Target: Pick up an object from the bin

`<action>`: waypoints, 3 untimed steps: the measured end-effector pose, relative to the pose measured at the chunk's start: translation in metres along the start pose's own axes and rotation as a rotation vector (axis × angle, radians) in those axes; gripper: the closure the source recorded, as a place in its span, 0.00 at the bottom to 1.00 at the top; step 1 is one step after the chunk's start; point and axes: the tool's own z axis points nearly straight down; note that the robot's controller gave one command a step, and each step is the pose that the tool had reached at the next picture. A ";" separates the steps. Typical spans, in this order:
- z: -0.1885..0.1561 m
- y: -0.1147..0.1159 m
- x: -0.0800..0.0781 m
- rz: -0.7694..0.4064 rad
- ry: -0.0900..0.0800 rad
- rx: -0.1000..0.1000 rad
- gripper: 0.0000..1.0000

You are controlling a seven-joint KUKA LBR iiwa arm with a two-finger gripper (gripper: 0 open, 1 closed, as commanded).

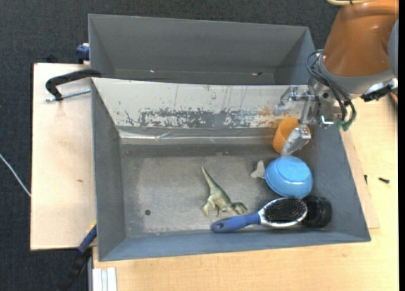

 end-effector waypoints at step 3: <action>0.124 -0.052 0.059 -0.305 -0.012 -0.002 0.00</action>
Offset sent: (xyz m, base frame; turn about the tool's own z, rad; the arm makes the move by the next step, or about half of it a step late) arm -0.0914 -0.0339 -0.1546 -0.2329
